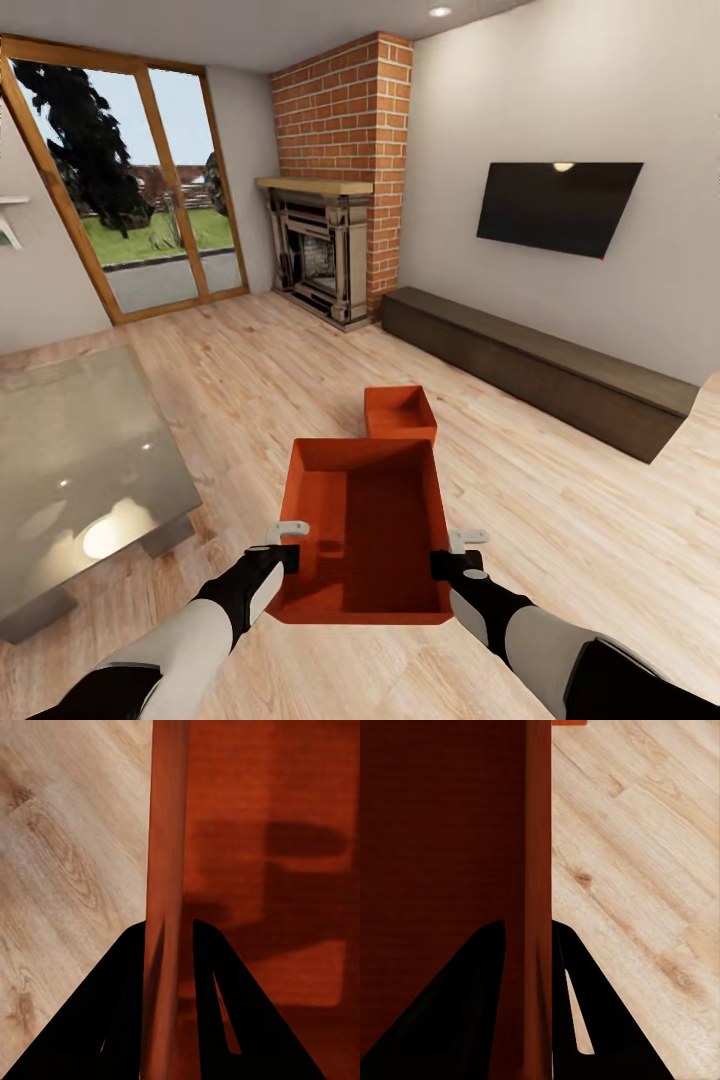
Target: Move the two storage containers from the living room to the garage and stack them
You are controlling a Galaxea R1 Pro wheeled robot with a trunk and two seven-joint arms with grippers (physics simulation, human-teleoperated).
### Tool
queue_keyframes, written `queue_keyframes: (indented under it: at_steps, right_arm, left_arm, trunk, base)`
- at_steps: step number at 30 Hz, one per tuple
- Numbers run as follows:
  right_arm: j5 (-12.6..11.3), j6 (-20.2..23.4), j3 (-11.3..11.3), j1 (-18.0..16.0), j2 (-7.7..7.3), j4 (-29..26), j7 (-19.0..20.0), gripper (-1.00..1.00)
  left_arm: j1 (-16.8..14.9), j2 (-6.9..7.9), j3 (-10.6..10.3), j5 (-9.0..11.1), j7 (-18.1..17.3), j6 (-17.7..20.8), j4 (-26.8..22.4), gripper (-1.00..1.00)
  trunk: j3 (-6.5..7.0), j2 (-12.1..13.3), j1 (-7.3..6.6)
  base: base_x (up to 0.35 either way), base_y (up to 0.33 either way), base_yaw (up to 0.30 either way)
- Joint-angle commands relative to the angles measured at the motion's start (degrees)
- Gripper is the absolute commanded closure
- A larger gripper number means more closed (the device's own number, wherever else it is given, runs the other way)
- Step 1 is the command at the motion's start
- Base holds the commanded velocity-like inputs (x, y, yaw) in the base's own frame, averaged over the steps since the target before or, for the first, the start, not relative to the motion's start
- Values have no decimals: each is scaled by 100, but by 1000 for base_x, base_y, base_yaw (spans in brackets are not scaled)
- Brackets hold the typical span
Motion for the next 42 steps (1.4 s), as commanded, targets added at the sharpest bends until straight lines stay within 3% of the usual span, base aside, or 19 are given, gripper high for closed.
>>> queue_keyframes:
  at_steps: [1,42]
  right_arm:
    - [8,-39,-46,-7,-142,0,-49,100]
    - [8,-39,-46,-7,-151,0,-52,100]
  left_arm:
    - [-1,27,12,-68,193,52,2,100]
    - [-1,27,9,-68,193,52,2,100]
  trunk:
    - [1,-8,2]
    - [371,-8,2]
  base:
    - [0,0,0]
    - [0,0,0]
